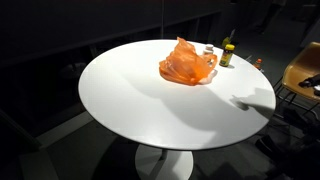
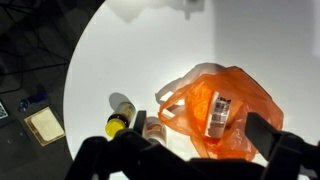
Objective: Remove the white box from the plastic and put it on the table
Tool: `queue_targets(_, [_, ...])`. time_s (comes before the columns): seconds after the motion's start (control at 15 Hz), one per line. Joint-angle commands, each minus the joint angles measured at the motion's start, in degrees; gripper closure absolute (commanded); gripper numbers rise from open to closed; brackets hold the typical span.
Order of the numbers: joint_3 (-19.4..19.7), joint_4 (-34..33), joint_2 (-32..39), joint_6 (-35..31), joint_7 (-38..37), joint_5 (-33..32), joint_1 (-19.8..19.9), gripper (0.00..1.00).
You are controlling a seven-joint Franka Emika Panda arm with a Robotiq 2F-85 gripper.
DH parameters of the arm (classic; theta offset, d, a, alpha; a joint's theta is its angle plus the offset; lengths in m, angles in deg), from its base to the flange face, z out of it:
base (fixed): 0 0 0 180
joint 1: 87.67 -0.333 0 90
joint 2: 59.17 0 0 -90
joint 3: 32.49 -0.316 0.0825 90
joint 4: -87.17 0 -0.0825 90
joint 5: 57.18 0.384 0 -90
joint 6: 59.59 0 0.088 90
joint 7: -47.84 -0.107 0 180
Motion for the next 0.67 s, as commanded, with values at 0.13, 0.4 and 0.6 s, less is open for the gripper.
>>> queue_targets(0.13, [0.99,-0.13,0.02,0.16,0.10,0.12,-0.97,0.00])
queue_targets(0.4, [1.66,0.72,0.91,-1.67,0.37,0.52,-0.45,0.00])
queue_targets(0.6, [2.44,-0.20,4.07,-4.56,1.69,0.49,-0.17,0.00])
